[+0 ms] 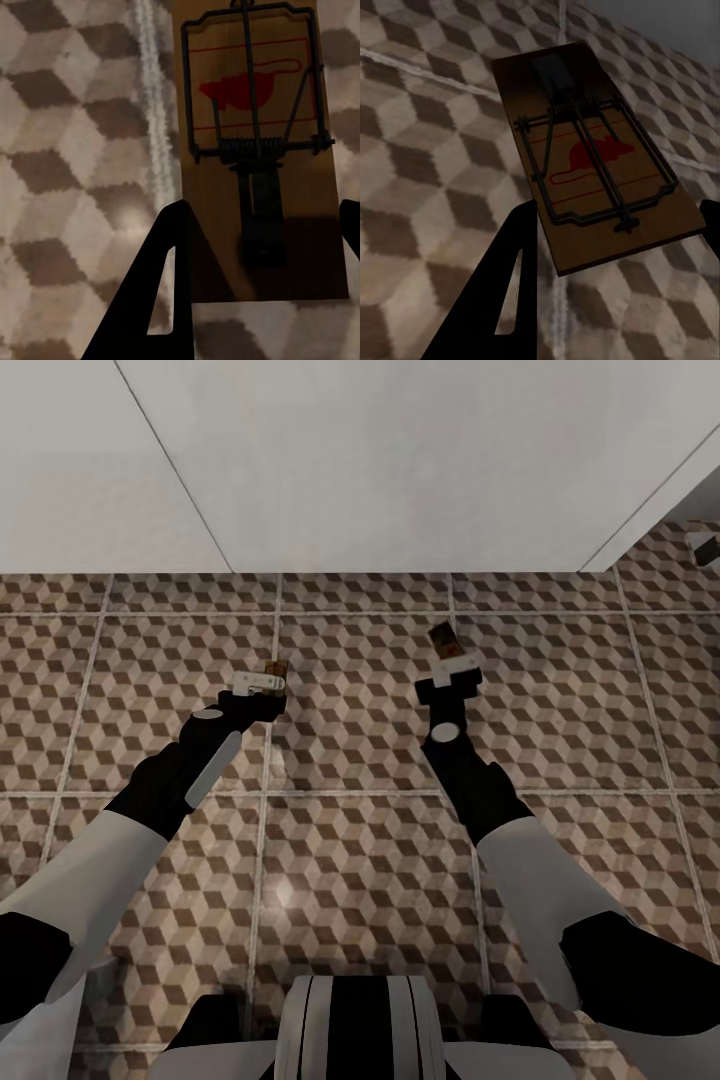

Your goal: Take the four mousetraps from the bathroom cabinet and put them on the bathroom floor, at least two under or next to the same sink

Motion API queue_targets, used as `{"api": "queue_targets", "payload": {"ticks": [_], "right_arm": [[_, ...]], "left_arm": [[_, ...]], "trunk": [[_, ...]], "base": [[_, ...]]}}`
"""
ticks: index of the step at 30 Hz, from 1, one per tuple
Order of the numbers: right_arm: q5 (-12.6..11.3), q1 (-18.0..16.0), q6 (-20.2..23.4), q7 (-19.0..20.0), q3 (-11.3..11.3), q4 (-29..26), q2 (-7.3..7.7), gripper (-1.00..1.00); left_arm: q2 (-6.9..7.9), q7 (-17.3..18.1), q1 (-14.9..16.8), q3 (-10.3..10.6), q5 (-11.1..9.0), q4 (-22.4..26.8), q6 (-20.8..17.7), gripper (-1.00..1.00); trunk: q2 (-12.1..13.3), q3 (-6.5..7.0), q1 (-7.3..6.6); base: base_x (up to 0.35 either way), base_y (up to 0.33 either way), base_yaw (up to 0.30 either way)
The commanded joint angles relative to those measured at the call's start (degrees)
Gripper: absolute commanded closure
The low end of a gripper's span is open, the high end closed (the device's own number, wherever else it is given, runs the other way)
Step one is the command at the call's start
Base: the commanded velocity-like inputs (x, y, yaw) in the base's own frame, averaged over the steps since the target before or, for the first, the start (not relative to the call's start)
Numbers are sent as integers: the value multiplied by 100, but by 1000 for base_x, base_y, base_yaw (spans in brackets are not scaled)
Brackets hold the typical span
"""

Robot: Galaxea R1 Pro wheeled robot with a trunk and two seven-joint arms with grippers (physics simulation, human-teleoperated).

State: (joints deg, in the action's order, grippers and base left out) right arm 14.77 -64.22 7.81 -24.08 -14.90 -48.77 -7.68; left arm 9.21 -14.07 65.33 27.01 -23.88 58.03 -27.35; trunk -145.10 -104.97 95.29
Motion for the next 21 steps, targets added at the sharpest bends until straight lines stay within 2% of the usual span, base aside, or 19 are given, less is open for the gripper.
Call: {"api": "queue_targets", "payload": {"ticks": [1,3,5,10,14,17,21], "right_arm": [[94,-3,54,-40,-13,-2,-1,100],[382,-3,56,-137,-13,2,-8,100],[550,-3,60,-206,-13,1,-12,100],[649,5,66,-197,-13,-1,-13,100],[653,20,63,-114,-13,-3,-11,100],[610,23,63,154,-7,-27,-5,100],[240,23,70,863,41,-61,41,100]], "left_arm": [[7,-61,3,25,-55,9,-16,100],[5,-61,1,24,-55,2,-16,100],[3,-61,-1,27,-55,-14,-16,100],[3,-61,0,31,-55,-27,-16,100],[4,-61,-1,27,-55,-28,-16,100],[6,-61,-2,29,-55,-28,-16,100],[4,-61,-2,26,-55,-19,-16,100]], "trunk": [[-1,-3,-1],[-1,-3,-1],[-1,-3,-1],[-1,-3,-1],[-1,-3,-1],[-1,-3,-1],[-1,-3,-1]], "base": [[0,0,0],[0,0,0],[0,0,0],[0,0,0],[0,0,0],[0,0,0],[0,0,0]]}}
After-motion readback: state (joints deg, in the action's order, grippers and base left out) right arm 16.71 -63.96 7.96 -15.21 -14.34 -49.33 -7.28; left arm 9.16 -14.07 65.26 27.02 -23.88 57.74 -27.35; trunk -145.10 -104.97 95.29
